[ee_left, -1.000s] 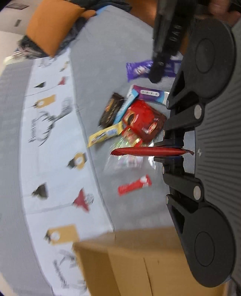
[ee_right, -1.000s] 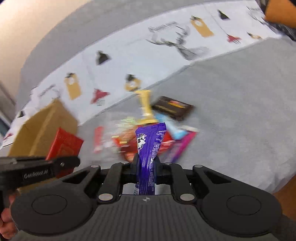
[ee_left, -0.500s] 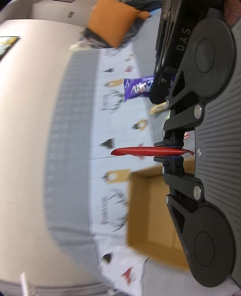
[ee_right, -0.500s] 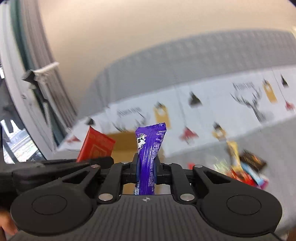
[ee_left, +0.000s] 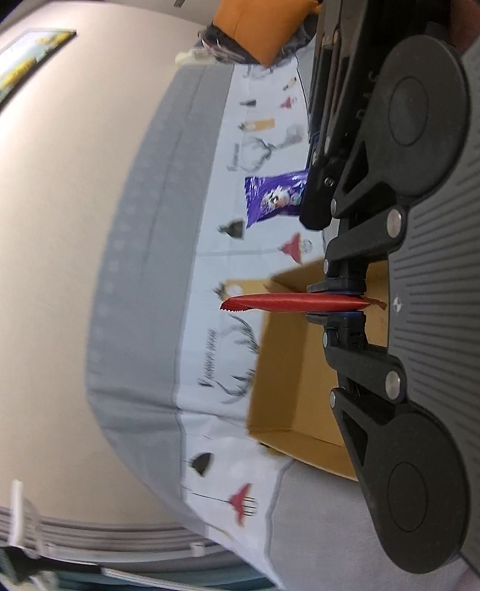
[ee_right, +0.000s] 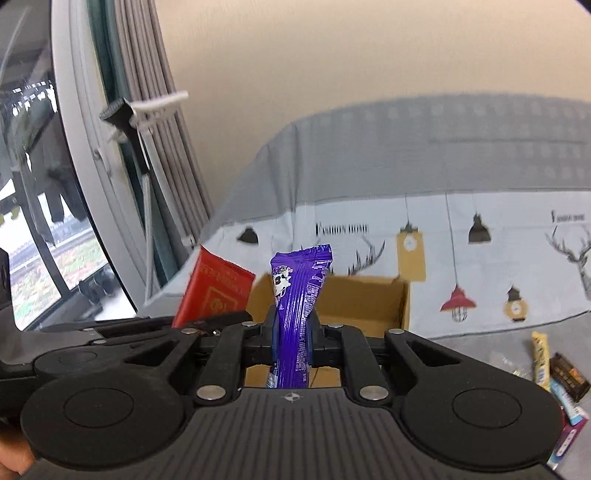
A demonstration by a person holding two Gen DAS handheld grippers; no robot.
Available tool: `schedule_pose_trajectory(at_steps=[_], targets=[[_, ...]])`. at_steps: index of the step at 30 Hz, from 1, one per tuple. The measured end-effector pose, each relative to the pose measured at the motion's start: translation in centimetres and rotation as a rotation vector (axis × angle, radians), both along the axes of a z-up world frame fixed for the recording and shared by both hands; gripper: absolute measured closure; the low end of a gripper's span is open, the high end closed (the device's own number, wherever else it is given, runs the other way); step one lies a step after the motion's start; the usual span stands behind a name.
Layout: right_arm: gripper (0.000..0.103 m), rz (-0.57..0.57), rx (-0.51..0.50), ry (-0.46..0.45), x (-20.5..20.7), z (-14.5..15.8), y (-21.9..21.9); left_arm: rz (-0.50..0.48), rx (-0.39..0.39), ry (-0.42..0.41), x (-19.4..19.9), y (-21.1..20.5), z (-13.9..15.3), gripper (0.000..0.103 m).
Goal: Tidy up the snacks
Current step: 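Carry both snacks to the box and open both tools to drop them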
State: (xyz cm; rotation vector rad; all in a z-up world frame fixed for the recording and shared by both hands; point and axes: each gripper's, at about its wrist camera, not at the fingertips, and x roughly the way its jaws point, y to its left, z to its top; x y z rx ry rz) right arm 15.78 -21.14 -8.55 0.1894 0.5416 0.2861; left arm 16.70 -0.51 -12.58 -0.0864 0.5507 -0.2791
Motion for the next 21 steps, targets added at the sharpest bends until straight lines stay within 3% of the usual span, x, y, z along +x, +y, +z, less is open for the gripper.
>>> schedule_pose_trajectory(at_steps=[13,14,16,17,18,19,20,21], targets=[[0.089,-0.023,-0.057,0.224,7.7,-11.6,1.7,0.123,0.075,0.292,8.3,5.5,-13.6,0.095],[0.089,-0.016,-0.061,0.234,8.2,-12.3,1.9,0.125,0.074,0.331,8.5,5.9,-14.5,0.090],[0.086,-0.022,-0.078,0.259,8.7,-13.6,2.3,0.172,0.078,0.406,8.9,6.7,-16.2,0.059],[0.081,-0.026,-0.082,0.288,9.1,-14.5,2.3,0.187,0.084,0.417,8.9,7.1,-16.7,0.046],[0.067,-0.039,-0.084,0.315,9.3,-15.2,2.2,0.170,0.088,0.406,8.6,7.2,-16.9,0.045],[0.066,-0.037,-0.092,0.305,9.0,-15.4,2.3,0.163,0.100,0.401,8.4,7.2,-16.9,0.045],[0.047,-0.036,-0.107,0.301,8.8,-15.4,2.4,0.167,0.098,0.411,8.2,7.3,-16.9,0.045],[0.038,-0.031,-0.111,0.295,8.5,-15.4,2.6,0.171,0.093,0.424,7.9,7.5,-16.9,0.045]])
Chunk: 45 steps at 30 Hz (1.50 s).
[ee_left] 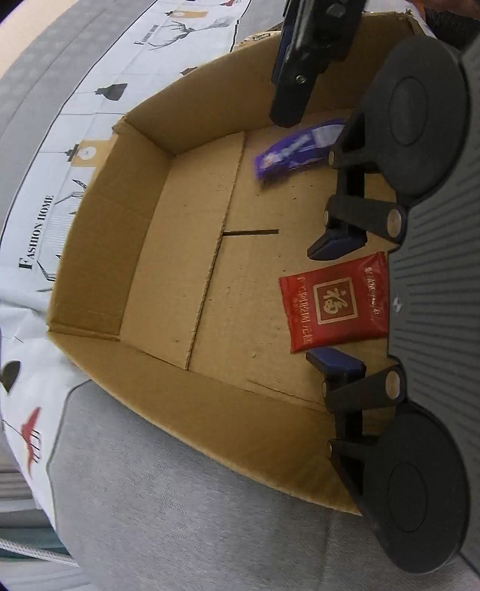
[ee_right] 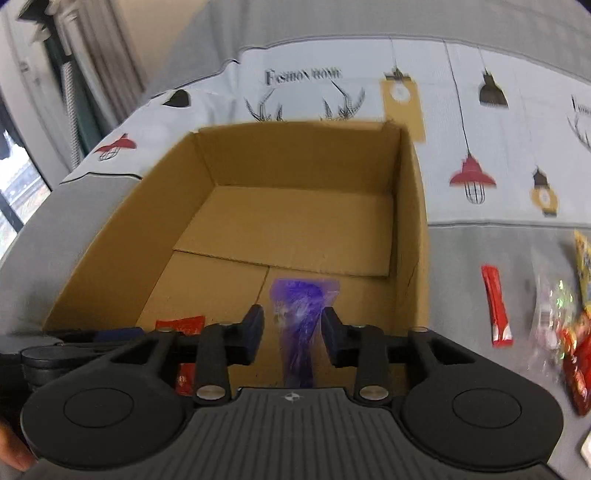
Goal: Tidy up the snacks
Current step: 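Carry both snacks to the box and open both tools to drop them, then grasp the blue bar with the right tool while the left tool grasps a small red candy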
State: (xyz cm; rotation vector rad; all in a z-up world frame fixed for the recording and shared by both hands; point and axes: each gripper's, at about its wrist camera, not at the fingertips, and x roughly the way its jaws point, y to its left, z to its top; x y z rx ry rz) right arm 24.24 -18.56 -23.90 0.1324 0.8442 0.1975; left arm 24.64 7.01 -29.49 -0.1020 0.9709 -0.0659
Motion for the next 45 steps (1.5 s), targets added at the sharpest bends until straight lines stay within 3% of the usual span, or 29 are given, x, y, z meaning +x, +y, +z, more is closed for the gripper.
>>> schedule_pose_trajectory(at_steps=[3,6,10,13,14,15,19,26,31,36,41,45], targets=[[0.037,0.024,-0.019,-0.015,-1.0,0.0,0.3,0.015,-0.003,0.041,-0.9,0.2,-0.2,0.045],[0.045,0.047,-0.053,-0.027,-1.9,0.0,0.4,0.032,-0.032,0.073,-2.4,0.3,0.0,0.045],[0.044,0.020,-0.013,-0.026,-2.9,0.5,-0.2,0.043,-0.039,0.069,-4.5,0.5,0.9,0.044],[0.043,0.012,0.047,-0.034,-3.7,0.8,-1.3,0.037,-0.031,0.001,-5.8,-0.3,3.5,0.027],[0.043,0.011,0.063,-0.048,-4.4,1.1,-1.9,0.043,0.006,-0.036,-6.4,-1.2,4.6,0.011],[0.043,0.006,0.072,-0.059,-5.0,1.3,-2.4,0.024,0.038,-0.083,-7.0,-2.3,5.6,0.008],[0.043,-0.027,0.170,-0.111,-8.2,2.3,-6.6,-0.095,0.097,-0.194,-8.4,-8.5,8.3,0.008],[0.041,-0.227,0.141,-0.160,-12.7,2.2,-17.9,-0.270,0.058,-0.201,-8.8,-19.1,6.8,0.008],[0.041,-0.335,0.124,-0.131,-13.6,-0.7,-25.0,-0.390,0.055,-0.214,-7.8,-26.1,4.1,0.017],[0.048,-0.412,0.159,-0.087,-11.9,-3.0,-29.7,-0.510,0.040,-0.205,-4.2,-31.5,0.8,0.043],[0.049,-0.369,0.095,-0.116,-9.9,-4.1,-33.3,-0.616,0.060,-0.221,-0.2,-36.2,-2.0,0.047],[0.061,-0.357,0.093,-0.023,-7.3,-6.9,-36.2,-0.671,0.087,-0.185,2.4,-39.6,-4.9,0.047]])
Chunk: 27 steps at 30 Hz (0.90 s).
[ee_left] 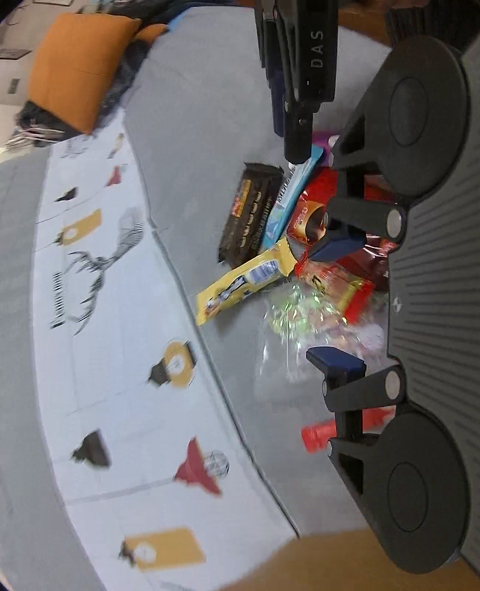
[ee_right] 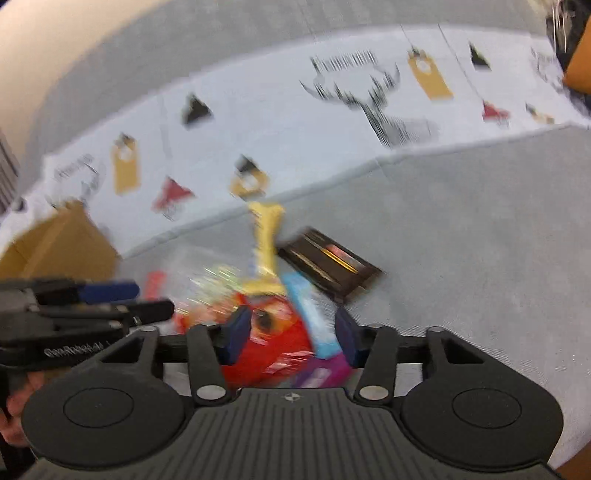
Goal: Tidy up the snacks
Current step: 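Grasp the blue bar with the right tool while the left tool grasps a small red candy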
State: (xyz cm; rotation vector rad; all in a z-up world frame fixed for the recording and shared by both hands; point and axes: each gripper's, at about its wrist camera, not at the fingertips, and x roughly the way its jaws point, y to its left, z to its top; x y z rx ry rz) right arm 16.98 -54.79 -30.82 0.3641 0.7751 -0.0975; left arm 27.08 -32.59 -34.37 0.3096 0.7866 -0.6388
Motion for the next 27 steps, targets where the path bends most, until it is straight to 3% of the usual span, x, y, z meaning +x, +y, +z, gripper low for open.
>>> schedule_pose_trajectory(at_steps=[3,5,8,10,12,17,19,24,27], targets=[[0.072,0.049,-0.022,0.043,1.8,-1.2,-0.4,-0.015,0.028,0.042,1.3,-1.1,-2.3,0.047],[0.072,0.097,-0.026,0.071,2.8,-1.9,-0.3,-0.048,0.038,-0.003,1.0,-1.5,-3.0,0.048],[0.072,0.149,-0.093,0.105,3.6,-2.7,0.7,-0.096,0.046,-0.003,0.6,-1.8,-3.3,0.083],[0.075,0.173,-0.134,0.102,3.6,-2.7,1.3,-0.074,0.042,0.013,0.5,-1.7,-3.1,0.084],[0.084,0.158,-0.103,0.098,3.5,-2.5,1.0,-0.036,0.033,0.035,0.3,-1.3,-2.5,0.084],[0.086,0.135,-0.057,-0.005,1.4,0.1,0.8,0.060,-0.003,0.076,-1.1,1.3,-0.1,0.084],[0.086,0.138,0.027,-0.039,-0.4,0.9,1.3,0.087,-0.011,0.119,-2.2,2.9,0.3,0.084],[0.086,0.241,-0.047,0.013,-1.8,0.2,4.1,0.145,0.028,0.190,-4.3,5.2,-2.0,0.083],[0.085,0.251,0.020,0.041,-0.5,-0.8,3.7,0.162,0.026,0.153,-4.6,5.1,-2.5,0.080]])
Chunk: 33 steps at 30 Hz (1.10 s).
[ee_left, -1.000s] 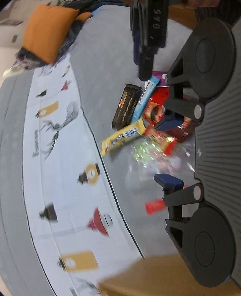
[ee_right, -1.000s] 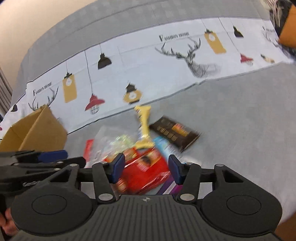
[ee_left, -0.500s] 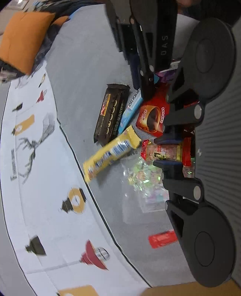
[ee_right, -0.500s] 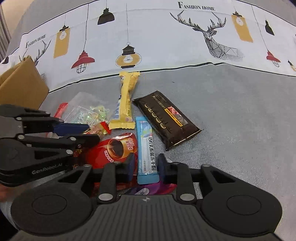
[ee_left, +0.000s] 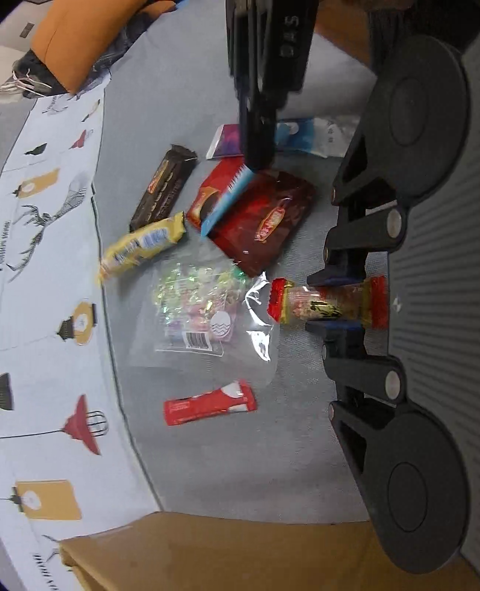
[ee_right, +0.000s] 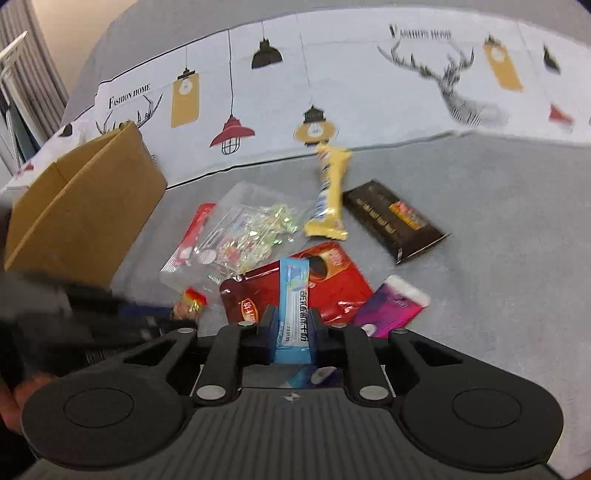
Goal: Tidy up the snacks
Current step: 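Grasp the blue bar with the right tool while the left tool grasps a small red candy, then carry both snacks over the box and release them inside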
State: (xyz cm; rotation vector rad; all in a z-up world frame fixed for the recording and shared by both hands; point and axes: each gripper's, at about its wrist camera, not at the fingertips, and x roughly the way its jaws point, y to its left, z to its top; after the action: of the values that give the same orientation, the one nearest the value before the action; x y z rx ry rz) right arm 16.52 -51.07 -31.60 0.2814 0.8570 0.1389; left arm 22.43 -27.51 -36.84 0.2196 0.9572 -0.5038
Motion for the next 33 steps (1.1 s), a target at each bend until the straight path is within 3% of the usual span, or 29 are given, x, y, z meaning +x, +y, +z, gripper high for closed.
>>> schedule_pose_trajectory(at_steps=[3,5,8,11,12,15,21,33], targets=[[0.080,-0.006,-0.015,0.030,0.8,-0.9,0.4,-0.023,0.036,-0.048,0.0,-1.1,-0.2,0.069],[0.078,-0.003,-0.008,0.057,1.5,-1.5,0.7,-0.036,0.044,-0.056,0.3,-1.4,-0.3,0.069],[0.079,0.016,-0.009,0.047,2.1,-1.6,0.9,-0.061,0.057,-0.046,0.6,-1.6,-0.1,0.078],[0.099,-0.007,-0.023,0.062,2.5,-1.5,0.7,-0.047,0.099,-0.057,0.2,-1.8,0.4,0.079],[0.099,-0.028,-0.014,0.055,2.5,-1.1,0.3,-0.039,0.099,-0.074,-0.2,-1.6,1.0,0.079],[0.099,-0.070,0.043,-0.008,1.7,0.5,-0.6,-0.028,0.080,-0.104,-1.3,-0.5,3.0,0.079],[0.099,-0.083,0.059,-0.086,-1.2,3.6,0.7,0.023,0.035,-0.142,-3.8,3.1,8.1,0.082],[0.099,0.024,0.119,-0.222,-6.3,11.6,13.6,0.171,-0.131,-0.264,-8.5,14.5,18.5,0.082]])
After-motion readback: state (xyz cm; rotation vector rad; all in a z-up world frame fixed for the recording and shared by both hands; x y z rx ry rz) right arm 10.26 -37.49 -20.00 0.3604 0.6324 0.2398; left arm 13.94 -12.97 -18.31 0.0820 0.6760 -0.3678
